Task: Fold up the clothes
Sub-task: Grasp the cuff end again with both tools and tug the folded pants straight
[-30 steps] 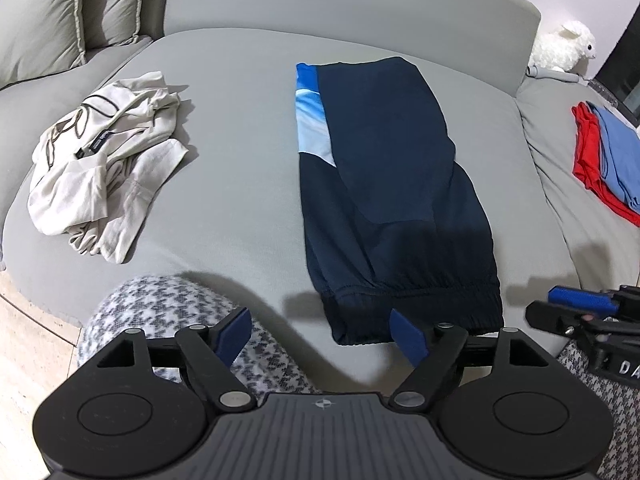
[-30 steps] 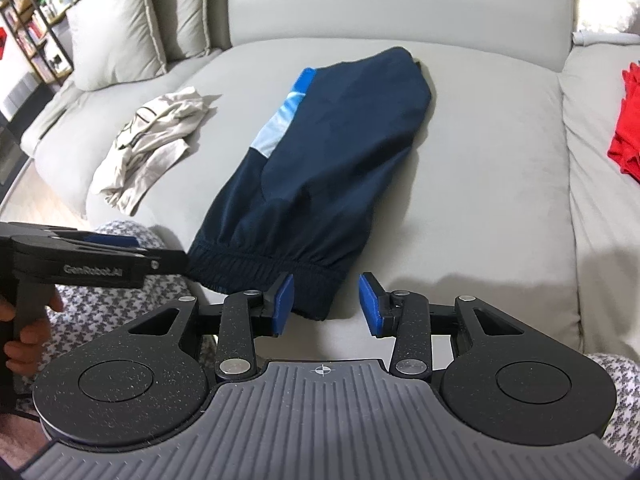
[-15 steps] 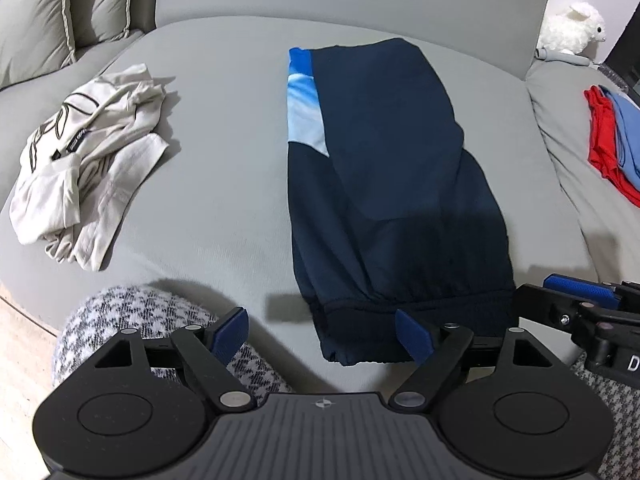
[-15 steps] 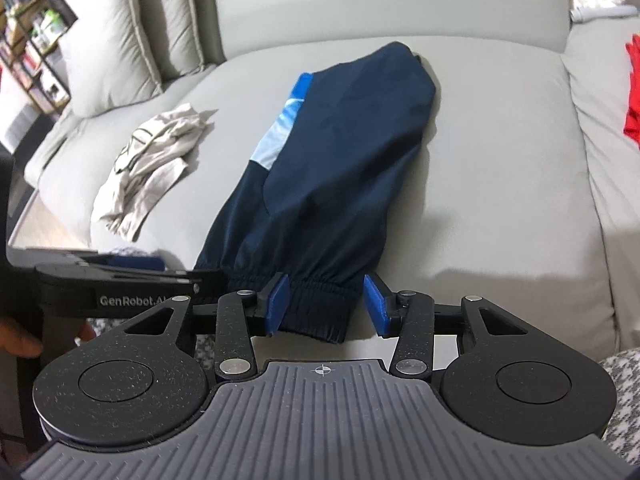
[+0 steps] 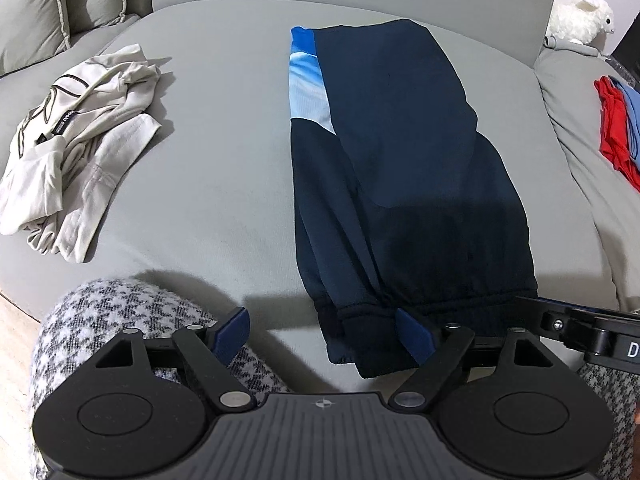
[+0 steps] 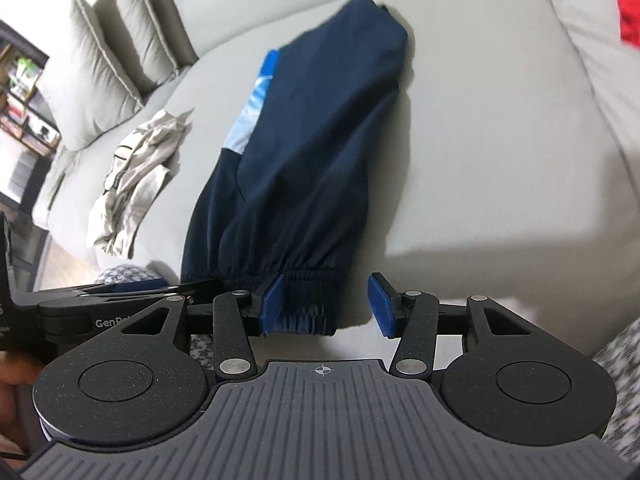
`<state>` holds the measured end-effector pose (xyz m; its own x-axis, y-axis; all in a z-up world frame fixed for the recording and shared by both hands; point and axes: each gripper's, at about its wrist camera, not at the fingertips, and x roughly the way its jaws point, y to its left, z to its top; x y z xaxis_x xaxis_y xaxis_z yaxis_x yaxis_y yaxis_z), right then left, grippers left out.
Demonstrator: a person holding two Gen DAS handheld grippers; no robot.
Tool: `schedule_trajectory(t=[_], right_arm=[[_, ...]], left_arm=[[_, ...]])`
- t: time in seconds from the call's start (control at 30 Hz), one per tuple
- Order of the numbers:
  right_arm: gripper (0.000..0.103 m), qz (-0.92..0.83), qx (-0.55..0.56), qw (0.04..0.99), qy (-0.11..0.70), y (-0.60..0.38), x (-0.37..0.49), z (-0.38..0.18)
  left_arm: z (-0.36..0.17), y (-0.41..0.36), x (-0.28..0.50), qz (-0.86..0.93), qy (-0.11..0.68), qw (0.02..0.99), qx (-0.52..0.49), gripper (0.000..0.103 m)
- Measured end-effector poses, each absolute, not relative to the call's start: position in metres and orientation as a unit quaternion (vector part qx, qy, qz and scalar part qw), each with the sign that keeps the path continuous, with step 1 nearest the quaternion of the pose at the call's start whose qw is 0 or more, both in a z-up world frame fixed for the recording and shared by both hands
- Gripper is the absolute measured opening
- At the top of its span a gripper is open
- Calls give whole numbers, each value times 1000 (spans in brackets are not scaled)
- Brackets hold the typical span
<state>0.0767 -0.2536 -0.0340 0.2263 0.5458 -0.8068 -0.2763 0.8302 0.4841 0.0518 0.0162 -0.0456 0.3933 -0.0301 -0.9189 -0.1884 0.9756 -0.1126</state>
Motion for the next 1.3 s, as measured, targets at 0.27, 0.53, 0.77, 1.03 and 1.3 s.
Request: schedule_trajectory(t=[0.27,0.53,0.77,1.03,1.3], right_arm=[[52,270,146,761,571,-252,78,-42],[47,273,153,760,570,-253,80,-44],[45,272,165,754,575,-255,83,-51],[19,264,171,751,581,-255,80,-48],[15,267,158,755,578,-262,66,-15]], left_arm=[[-57,30,58,54,569,806,-154,82],[-57,24,60,41,572,798,-186,56],[-65,29,62,34,574,792,-205,56],[-44,27,48,6,560,796,-231,22],[-30,36,21,-11,560,766,-315,21]])
